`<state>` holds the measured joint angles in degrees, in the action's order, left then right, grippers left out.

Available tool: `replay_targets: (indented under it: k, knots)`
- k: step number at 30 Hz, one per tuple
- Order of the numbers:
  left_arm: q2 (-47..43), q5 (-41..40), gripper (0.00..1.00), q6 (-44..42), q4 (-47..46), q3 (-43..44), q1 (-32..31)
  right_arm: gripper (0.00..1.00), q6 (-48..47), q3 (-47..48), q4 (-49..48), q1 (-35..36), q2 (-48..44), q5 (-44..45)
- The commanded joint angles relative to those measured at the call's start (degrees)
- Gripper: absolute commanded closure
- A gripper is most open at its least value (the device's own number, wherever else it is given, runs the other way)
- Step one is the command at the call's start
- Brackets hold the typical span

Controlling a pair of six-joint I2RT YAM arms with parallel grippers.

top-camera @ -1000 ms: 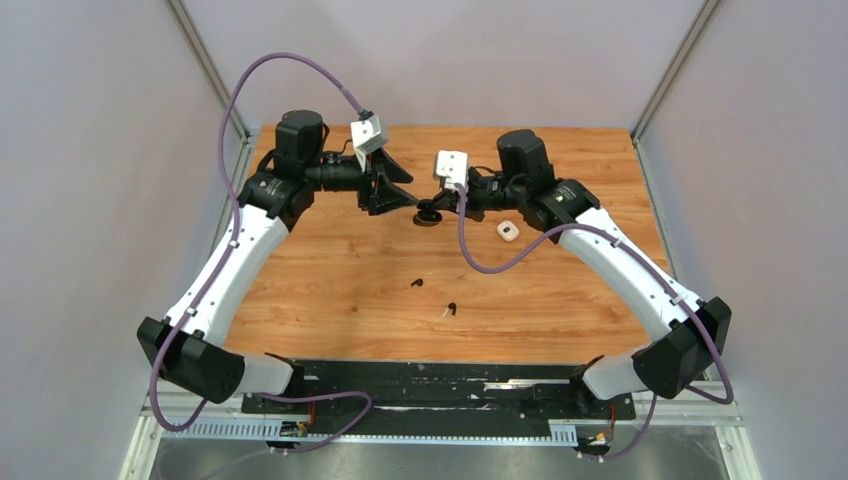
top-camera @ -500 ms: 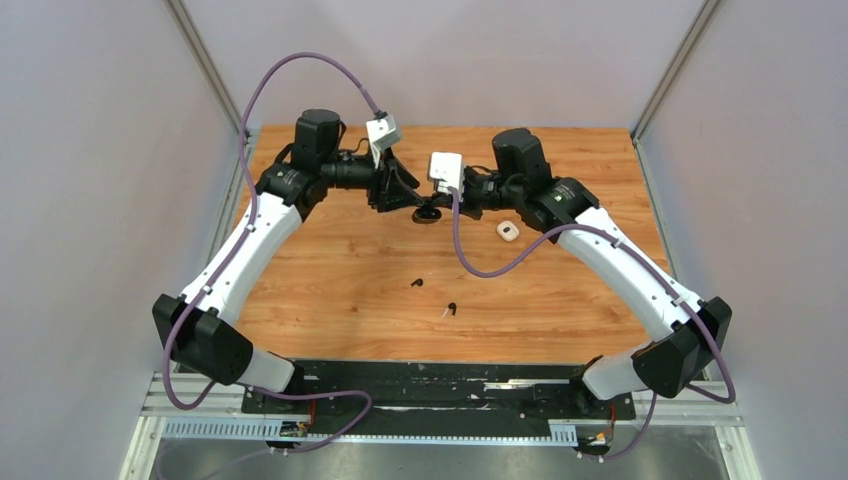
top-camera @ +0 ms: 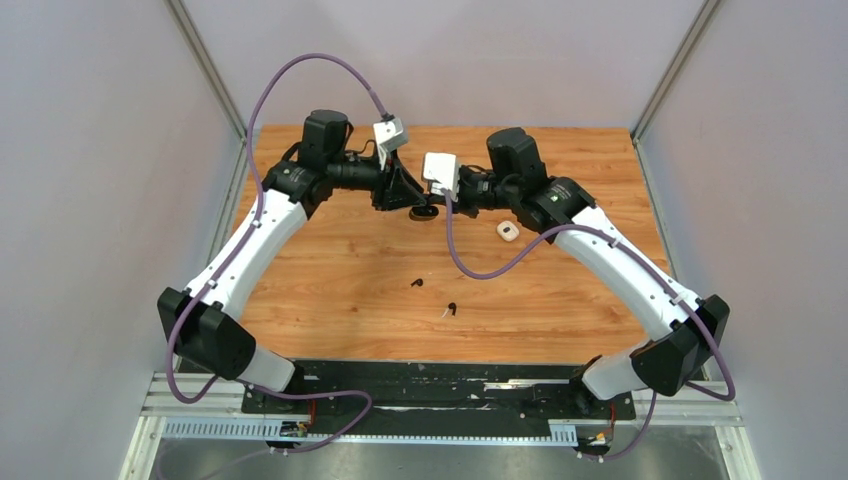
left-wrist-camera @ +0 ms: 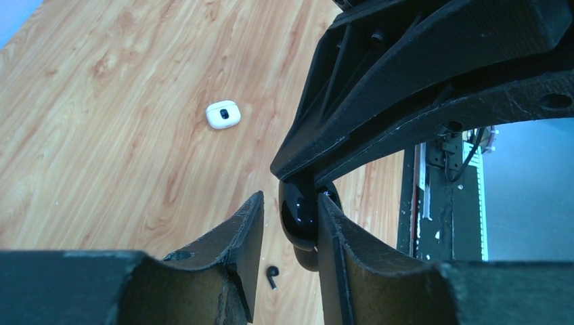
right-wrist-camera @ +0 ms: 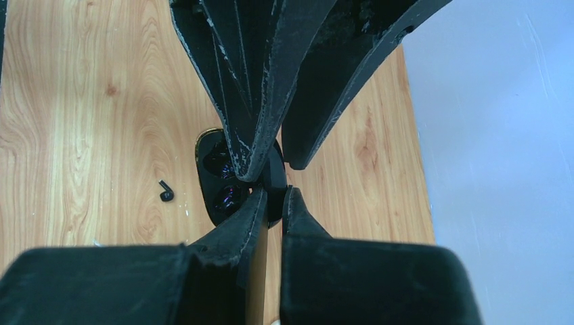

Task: Insert the wireless bluetooth earbuds into the charging case
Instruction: Adjust the charging case.

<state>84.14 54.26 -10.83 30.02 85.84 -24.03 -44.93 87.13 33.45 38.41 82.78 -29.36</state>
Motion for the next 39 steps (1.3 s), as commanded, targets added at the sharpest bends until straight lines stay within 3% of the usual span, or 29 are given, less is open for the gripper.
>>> replay_targets:
  k: [1, 11, 14, 18, 22, 29, 35, 39]
  knots:
    - [0.4, -0.5, 0.62, -1.7, 0.4, 2.6, -0.3, 1.0, -0.7, 2.7, -2.4, 0.9, 0.0, 0.4]
    - [0.7, 1.6, 1.0, -1.6, 0.3, 2.0, -0.4, 1.0, -0.9, 2.4, -2.6, 1.1, 0.1, 0.1]
    - [0.3, 1.0, 1.0, -1.4, -0.2, 1.0, -0.4, 0.99, -0.5, 2.4, -2.9, 1.1, 0.2, 0.2]
    - [-1.0, -0.8, 1.0, -2.0, -1.9, -0.3, -0.4, 0.56, 3.6, 3.4, -3.5, 0.9, -0.1, 2.0]
    - [-3.2, -2.5, 1.0, -2.9, -5.1, -3.3, -0.1, 0.37, 10.6, 6.4, -3.5, -2.0, -1.5, -0.3]
    - [-7.8, -3.3, 1.0, 2.5, -17.6, -11.7, 0.5, 0.3, 29.2, 9.1, -4.0, -10.3, -4.8, -5.7]
    - [-15.2, -7.3, 1.0, 14.4, -40.3, -23.5, 0.6, 0.3, 34.3, -5.4, -5.0, -13.8, -10.3, -8.7]
    - [-17.0, -8.6, 1.0, 15.8, -42.2, -26.1, 0.6, 0.31, 33.8, -16.1, -6.4, -14.8, -12.3, -13.1]
